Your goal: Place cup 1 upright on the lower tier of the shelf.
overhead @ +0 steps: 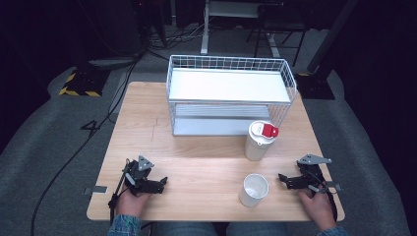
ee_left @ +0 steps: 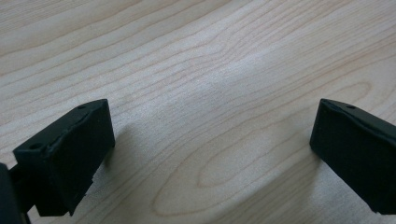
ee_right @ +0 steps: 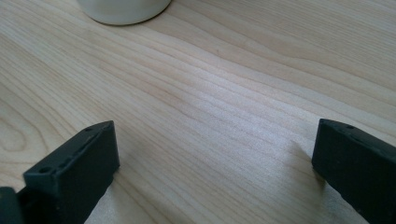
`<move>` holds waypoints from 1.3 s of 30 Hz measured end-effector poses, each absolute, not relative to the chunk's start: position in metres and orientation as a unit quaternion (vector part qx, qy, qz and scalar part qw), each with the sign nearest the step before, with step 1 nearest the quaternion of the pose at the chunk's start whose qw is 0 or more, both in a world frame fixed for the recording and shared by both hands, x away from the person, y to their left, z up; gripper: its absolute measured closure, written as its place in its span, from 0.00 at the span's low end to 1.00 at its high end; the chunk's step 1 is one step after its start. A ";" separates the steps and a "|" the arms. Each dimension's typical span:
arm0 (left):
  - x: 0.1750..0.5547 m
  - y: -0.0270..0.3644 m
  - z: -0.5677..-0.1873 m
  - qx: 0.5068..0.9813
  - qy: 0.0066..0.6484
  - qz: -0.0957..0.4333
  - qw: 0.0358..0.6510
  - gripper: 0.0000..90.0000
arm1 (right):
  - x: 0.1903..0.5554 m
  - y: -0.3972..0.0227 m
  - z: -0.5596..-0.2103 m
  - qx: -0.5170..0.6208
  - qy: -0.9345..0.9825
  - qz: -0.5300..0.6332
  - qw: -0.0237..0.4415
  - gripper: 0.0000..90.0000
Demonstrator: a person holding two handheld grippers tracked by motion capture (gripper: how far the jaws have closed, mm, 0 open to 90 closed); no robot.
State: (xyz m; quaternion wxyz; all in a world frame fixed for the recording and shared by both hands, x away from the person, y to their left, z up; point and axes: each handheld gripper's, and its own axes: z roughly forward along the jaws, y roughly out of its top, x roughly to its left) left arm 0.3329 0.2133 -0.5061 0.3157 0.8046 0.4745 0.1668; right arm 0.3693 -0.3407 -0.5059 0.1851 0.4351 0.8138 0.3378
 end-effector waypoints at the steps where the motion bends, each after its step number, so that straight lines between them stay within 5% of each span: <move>1: 0.333 0.213 -0.506 0.805 0.474 0.167 0.315 0.00 | 0.369 -0.341 -0.506 0.435 0.814 0.338 0.185 0.01; 27: 0.331 0.209 -0.500 0.809 0.472 0.171 0.306 0.04 | 0.369 -0.341 -0.506 0.436 0.813 0.338 0.185 0.01; 39: 0.321 0.179 -0.465 0.813 0.419 0.152 0.375 0.07 | 0.369 -0.341 -0.506 0.436 0.813 0.338 0.186 0.01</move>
